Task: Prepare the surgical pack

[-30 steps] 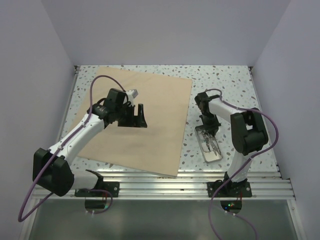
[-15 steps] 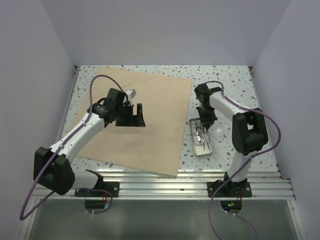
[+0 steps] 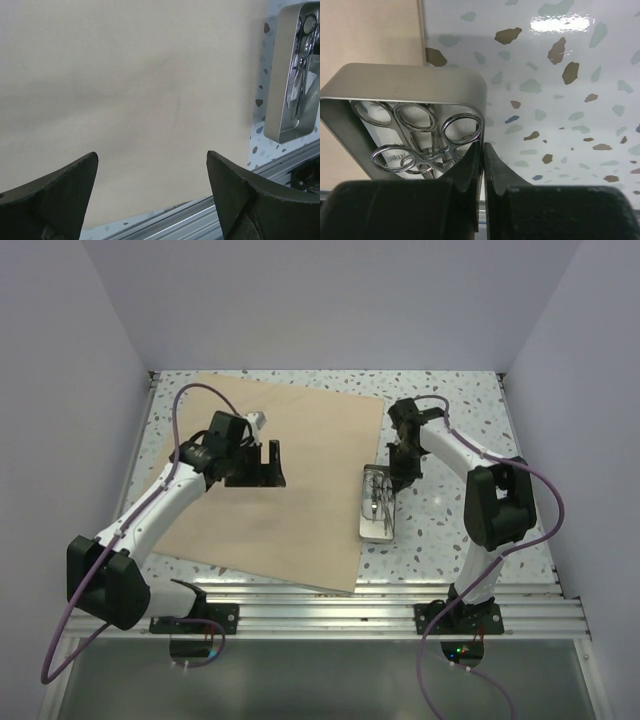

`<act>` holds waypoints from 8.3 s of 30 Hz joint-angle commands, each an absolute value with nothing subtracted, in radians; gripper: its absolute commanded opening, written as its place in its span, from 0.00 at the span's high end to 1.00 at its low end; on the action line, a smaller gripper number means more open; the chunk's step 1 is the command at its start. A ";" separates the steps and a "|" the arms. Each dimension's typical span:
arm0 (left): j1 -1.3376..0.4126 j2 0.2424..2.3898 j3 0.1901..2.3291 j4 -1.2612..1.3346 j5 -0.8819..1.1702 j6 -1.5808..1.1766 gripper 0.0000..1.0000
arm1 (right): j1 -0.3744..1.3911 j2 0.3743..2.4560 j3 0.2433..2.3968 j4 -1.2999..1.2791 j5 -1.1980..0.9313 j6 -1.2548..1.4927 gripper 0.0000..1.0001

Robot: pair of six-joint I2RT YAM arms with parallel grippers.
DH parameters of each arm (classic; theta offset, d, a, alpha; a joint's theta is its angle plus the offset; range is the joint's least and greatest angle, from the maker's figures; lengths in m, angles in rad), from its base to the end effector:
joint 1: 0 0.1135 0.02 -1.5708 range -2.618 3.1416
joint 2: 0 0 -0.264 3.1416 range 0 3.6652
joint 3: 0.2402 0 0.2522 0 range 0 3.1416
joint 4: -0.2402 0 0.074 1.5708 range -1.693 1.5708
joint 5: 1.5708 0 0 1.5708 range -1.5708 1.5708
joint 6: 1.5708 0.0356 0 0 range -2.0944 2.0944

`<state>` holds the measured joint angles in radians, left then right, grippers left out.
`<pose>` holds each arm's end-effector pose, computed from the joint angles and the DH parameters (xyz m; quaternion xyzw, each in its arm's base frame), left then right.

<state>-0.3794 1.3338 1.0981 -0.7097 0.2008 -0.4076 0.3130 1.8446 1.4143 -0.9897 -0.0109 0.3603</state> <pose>0.2518 -0.1081 0.2830 0.0175 0.9471 -0.2054 0.2461 0.3381 0.1098 0.2117 0.0232 0.9969 0.0300 0.0693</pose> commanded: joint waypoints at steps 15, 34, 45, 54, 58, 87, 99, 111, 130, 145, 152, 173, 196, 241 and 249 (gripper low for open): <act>-0.367 1.204 1.210 -0.778 -0.021 -0.353 0.00 | 0.644 1.951 1.551 -0.741 0.047 1.392 1.00; -0.367 1.178 1.157 -0.791 -0.052 -0.423 0.00 | 0.778 2.333 2.043 -0.989 0.110 1.730 1.00; -0.365 1.200 1.170 -0.804 -0.046 -0.436 0.00 | 0.788 2.347 2.042 -0.966 0.110 1.671 0.97; -0.367 1.221 1.193 -0.836 -0.063 -0.448 0.00 | 0.793 2.338 2.111 -0.976 0.124 1.556 0.36; -0.351 1.238 1.212 -0.870 -0.092 -0.475 0.00 | 0.781 2.287 2.160 -0.976 0.117 1.383 0.28; 0.046 1.704 1.061 -0.718 0.078 -0.696 1.00 | 0.327 2.540 2.183 -0.661 -0.419 0.278 1.00; -0.049 2.022 1.248 -0.693 0.189 -0.563 1.00 | 0.238 2.300 1.656 -0.673 -0.132 0.350 1.00; -0.115 2.138 1.407 -0.723 0.256 -0.460 0.89 | 0.166 2.037 1.286 -0.673 -0.080 0.460 1.00; -0.199 1.796 1.292 -0.707 0.201 -0.385 0.44 | 0.366 1.790 1.397 -0.819 -0.127 0.304 0.17; -0.273 1.839 1.261 -0.658 0.212 -0.431 0.59 | 0.500 1.979 1.539 -0.772 -0.129 0.433 0.43; -0.282 1.844 1.250 -0.647 0.227 -0.433 0.64 | 0.514 2.034 1.557 -0.762 -0.141 0.436 0.53; -0.288 1.830 1.256 -0.656 0.219 -0.416 0.83 | 0.523 2.123 1.700 -0.796 -0.175 0.423 0.78; -0.290 1.925 1.373 -0.827 0.107 -0.505 0.85 | 0.560 2.123 1.621 -0.719 -0.201 0.448 0.79; -0.288 2.014 1.516 -0.861 0.063 -0.483 0.72 | 0.561 2.140 1.646 -0.722 -0.227 0.497 0.71; -0.282 1.974 1.523 -0.859 0.057 -0.473 0.52 | 0.560 2.088 1.661 -0.755 -0.169 0.485 0.38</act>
<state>-0.2882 2.0304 1.5074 -0.8772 0.0555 -0.4862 0.5568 2.1376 1.6241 -0.7284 -0.2001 0.4973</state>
